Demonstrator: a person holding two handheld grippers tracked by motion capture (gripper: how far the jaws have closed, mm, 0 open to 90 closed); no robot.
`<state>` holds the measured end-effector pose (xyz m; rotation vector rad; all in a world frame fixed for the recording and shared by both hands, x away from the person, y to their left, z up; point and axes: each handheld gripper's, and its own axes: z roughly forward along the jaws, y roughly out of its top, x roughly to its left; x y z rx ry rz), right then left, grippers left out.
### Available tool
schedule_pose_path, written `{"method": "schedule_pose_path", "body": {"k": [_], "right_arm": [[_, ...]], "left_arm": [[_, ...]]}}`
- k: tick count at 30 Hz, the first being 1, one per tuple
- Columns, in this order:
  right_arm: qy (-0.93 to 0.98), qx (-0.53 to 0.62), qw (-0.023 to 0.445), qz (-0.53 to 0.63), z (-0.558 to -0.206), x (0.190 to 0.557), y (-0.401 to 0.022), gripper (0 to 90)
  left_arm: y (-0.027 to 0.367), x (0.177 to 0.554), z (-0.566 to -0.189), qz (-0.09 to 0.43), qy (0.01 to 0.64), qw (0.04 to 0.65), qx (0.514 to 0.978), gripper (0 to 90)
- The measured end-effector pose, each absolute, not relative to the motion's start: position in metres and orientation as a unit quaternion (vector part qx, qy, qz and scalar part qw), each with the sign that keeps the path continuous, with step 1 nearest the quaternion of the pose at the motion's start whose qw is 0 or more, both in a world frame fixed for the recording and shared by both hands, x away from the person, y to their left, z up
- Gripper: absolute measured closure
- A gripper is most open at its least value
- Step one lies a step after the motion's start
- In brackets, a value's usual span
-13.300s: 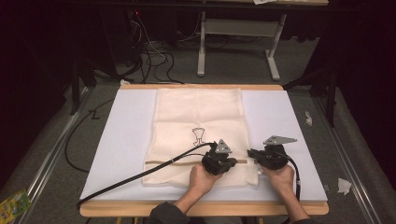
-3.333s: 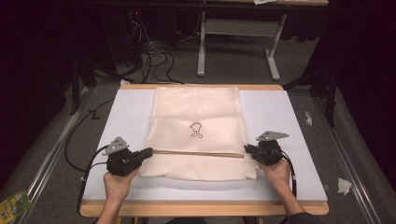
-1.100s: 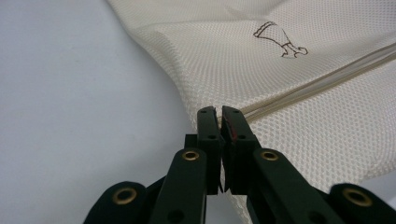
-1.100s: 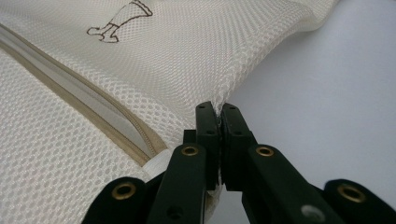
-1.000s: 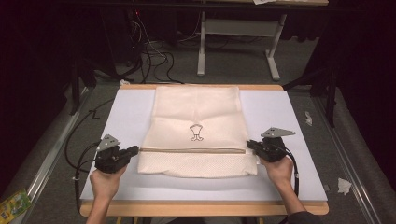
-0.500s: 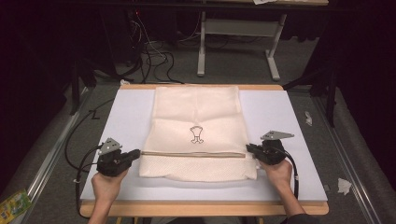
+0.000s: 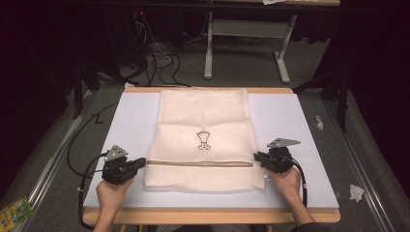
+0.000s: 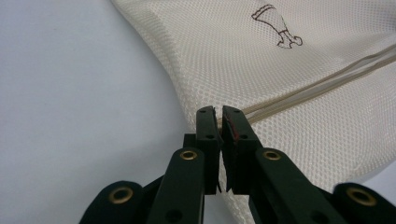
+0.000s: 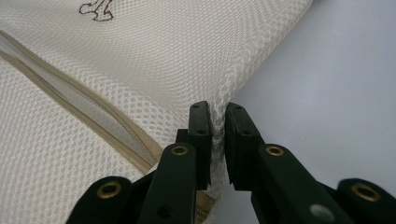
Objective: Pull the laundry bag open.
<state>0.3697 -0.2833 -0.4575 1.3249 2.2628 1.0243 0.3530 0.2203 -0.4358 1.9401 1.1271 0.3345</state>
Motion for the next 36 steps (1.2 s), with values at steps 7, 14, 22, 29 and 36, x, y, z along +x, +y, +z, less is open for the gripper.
{"method": "schedule_pose_path", "body": {"k": [7, 14, 22, 29, 36], "right_arm": [[0.792, 0.466, 0.167, 0.357, -0.458, 0.369, -0.282, 79.8], [0.792, 0.465, 0.178, 0.354, -0.457, 0.369, -0.284, 74.7], [0.783, 0.462, 0.186, 0.373, -0.448, 0.362, -0.287, 66.5], [0.760, 0.462, 0.203, 0.410, -0.434, 0.354, -0.297, 61.9], [0.734, 0.474, 0.224, 0.433, -0.422, 0.345, -0.321, 60.7]], "left_arm": [[0.217, 0.353, -0.441, 0.135, 0.451, 0.417, 0.778, 85.7], [0.215, 0.354, -0.444, 0.135, 0.451, 0.413, 0.779, 84.7], [0.209, 0.351, -0.436, 0.161, 0.426, 0.430, 0.779, 72.6], [0.205, 0.347, -0.424, 0.186, 0.408, 0.455, 0.770, 62.0], [0.216, 0.346, -0.417, 0.196, 0.419, 0.473, 0.750, 59.0]]}}
